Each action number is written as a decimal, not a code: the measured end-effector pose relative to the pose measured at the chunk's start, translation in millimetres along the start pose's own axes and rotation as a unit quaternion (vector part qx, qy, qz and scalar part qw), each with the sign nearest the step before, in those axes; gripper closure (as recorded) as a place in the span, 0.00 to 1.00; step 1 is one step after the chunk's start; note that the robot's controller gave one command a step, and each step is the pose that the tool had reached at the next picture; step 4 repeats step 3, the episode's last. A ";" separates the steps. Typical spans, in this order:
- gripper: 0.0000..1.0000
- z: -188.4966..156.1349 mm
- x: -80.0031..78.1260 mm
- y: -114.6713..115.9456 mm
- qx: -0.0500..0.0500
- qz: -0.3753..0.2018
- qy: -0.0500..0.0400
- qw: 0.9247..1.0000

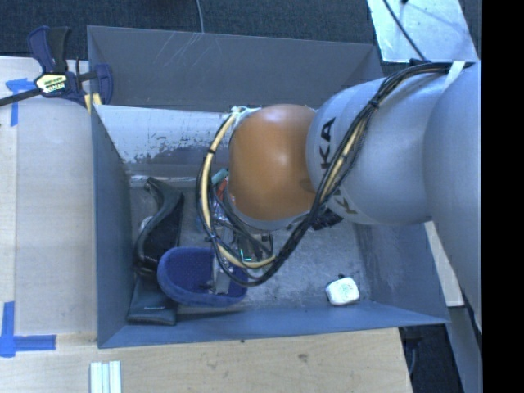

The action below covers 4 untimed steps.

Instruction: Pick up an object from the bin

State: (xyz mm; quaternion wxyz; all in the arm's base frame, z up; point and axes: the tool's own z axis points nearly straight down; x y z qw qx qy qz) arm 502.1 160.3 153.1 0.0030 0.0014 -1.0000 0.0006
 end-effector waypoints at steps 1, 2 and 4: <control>0.00 81.4 -13.1 1.7 -0.002 0.063 0.001 0.998; 1.00 80.6 -12.3 0.7 0.000 0.064 0.003 0.998; 1.00 -93.8 -23.3 -30.6 -0.002 0.050 -0.008 0.999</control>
Offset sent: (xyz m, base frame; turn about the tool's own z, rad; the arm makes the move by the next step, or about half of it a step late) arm 0.0134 -0.0004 -0.0831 0.1301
